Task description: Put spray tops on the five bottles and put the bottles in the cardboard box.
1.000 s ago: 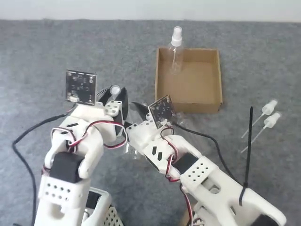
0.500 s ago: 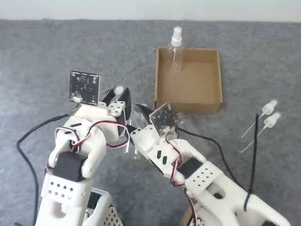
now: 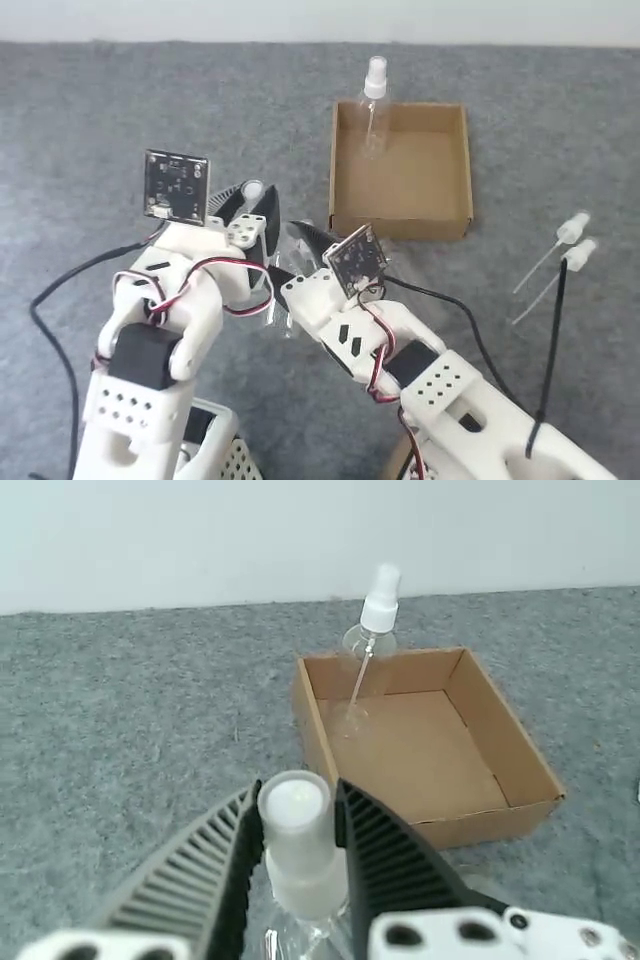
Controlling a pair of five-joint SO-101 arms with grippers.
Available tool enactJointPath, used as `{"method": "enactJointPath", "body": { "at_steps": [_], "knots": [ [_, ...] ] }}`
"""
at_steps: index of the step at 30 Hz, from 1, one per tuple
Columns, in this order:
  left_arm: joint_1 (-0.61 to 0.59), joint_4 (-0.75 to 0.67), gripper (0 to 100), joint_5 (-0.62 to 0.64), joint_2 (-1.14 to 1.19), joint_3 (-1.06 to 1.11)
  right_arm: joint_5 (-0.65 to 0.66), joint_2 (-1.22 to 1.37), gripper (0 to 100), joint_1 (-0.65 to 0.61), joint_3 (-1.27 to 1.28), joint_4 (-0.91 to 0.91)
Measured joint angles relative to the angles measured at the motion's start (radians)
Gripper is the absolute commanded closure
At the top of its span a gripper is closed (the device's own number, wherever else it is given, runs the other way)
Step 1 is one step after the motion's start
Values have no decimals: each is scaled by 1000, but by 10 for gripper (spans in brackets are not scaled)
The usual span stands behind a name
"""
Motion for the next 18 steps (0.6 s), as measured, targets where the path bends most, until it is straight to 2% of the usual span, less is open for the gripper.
{"method": "enactJointPath", "body": {
  "at_steps": [4,10,18],
  "knots": [
    [0,3,911,0,0,-6,0,-3,992,0,0,0],
    [-40,34,822,0,6,-75,0,-6,992,2,-5,-2],
    [-75,98,820,0,17,-150,0,-44,992,9,-6,-11]
  ]
}}
